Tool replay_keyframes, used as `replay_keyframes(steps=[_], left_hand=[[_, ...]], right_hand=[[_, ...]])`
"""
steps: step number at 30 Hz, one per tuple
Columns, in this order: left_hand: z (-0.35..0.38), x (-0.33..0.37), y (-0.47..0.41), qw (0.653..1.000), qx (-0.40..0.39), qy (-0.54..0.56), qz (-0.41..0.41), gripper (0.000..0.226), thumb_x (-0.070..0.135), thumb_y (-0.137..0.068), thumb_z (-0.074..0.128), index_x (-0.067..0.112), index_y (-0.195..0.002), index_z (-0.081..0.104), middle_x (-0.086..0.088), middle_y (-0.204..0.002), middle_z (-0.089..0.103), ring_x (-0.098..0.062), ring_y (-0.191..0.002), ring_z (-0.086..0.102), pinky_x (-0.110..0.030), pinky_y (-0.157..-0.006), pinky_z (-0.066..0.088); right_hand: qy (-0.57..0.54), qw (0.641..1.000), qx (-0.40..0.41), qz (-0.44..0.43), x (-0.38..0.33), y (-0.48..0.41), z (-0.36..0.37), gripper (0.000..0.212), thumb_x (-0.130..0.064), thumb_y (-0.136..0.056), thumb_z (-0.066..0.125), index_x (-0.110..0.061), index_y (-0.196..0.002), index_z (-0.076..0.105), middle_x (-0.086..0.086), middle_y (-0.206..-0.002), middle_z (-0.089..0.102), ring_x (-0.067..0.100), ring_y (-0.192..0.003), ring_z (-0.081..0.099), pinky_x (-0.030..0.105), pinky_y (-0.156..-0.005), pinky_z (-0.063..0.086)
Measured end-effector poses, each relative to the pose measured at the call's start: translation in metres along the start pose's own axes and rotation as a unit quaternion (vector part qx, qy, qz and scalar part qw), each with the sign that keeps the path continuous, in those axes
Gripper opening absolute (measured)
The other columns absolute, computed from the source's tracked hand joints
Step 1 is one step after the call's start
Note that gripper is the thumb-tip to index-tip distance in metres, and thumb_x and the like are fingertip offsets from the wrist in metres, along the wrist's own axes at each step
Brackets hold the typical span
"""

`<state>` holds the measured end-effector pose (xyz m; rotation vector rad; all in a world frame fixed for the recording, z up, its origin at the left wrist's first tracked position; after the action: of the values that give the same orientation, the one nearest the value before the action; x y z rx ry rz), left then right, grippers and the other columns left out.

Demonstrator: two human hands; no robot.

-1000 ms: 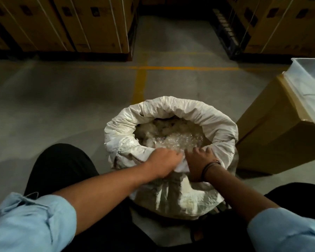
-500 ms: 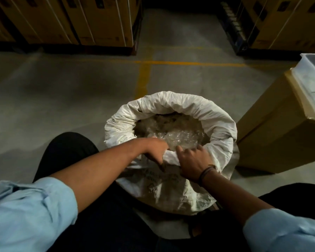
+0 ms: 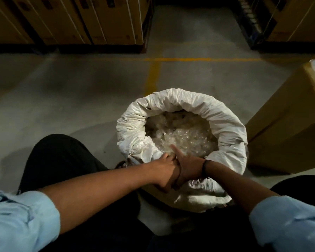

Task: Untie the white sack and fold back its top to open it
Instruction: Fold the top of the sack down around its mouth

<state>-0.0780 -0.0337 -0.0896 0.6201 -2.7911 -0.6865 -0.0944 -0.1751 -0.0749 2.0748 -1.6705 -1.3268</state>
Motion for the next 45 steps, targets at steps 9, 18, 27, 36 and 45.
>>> replay_keyframes(steps=[9, 18, 27, 36, 45], left_hand=[[-0.035, -0.067, 0.032, 0.871, 0.177, 0.237, -0.392, 0.057, 0.039, -0.074, 0.068, 0.039, -0.128, 0.053, -0.006, -0.158, 0.019, -0.041, -0.142, 0.015, -0.051, -0.119, 0.015], [0.004, -0.084, 0.029, 0.334, 0.28, 0.764, -0.476, 0.119, 0.066, -0.062, 0.083, 0.012, -0.148, 0.021, -0.004, -0.117, 0.058, -0.017, -0.083, 0.066, -0.043, -0.085, 0.059], [-0.035, -0.118, 0.04, 0.27, 0.287, 0.899, -0.192, 0.06, 0.058, -0.086, 0.065, 0.005, -0.116, 0.068, -0.016, -0.099, 0.07, -0.029, -0.086, 0.069, -0.043, -0.089, 0.055], [-0.032, -0.101, -0.01, 0.675, 0.128, 0.466, -0.557, 0.126, 0.085, -0.074, 0.052, 0.03, -0.151, -0.033, -0.026, -0.159, -0.027, -0.058, -0.143, 0.019, -0.062, -0.113, 0.029], [-0.036, -0.126, -0.014, 0.61, 0.293, 0.655, -0.336, 0.103, 0.016, -0.049, 0.079, 0.015, -0.144, 0.041, -0.009, -0.126, 0.059, -0.026, -0.106, 0.06, -0.031, -0.08, 0.052]], right_hand=[[0.132, 0.981, 0.114, 0.081, 0.004, -0.001, 0.022, 0.112, -0.032, -0.089, 0.067, -0.01, -0.155, -0.021, 0.021, -0.124, 0.065, 0.033, -0.101, 0.068, 0.04, -0.082, 0.056], [0.22, 0.951, 0.212, 0.043, -0.008, 0.008, 0.04, 0.07, -0.031, -0.092, 0.054, -0.018, -0.15, 0.016, 0.009, -0.116, 0.064, 0.034, -0.091, 0.069, 0.041, -0.068, 0.056], [0.231, 0.943, 0.238, -0.008, -0.013, 0.009, 0.044, 0.073, -0.033, -0.094, 0.05, -0.017, -0.154, 0.013, 0.006, -0.129, 0.06, 0.03, -0.106, 0.065, 0.04, -0.076, 0.054], [0.275, 0.942, 0.191, 0.018, -0.007, 0.007, 0.051, 0.074, -0.027, -0.093, 0.051, -0.015, -0.156, 0.014, 0.008, -0.13, 0.059, 0.033, -0.109, 0.064, 0.042, -0.078, 0.052], [0.248, 0.944, 0.217, 0.002, -0.001, 0.002, 0.044, 0.073, -0.032, -0.091, 0.054, -0.016, -0.153, 0.02, 0.007, -0.126, 0.061, 0.032, -0.105, 0.065, 0.042, -0.075, 0.056]])
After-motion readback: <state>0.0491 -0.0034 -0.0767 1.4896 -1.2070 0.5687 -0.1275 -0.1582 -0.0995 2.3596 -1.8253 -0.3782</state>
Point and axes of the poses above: each hand's wrist, its own y-axis away from the middle knuckle, its own z-axis out of the palm, x = y × z, the point moved 1 cm from there along -y, towards the middle knuckle
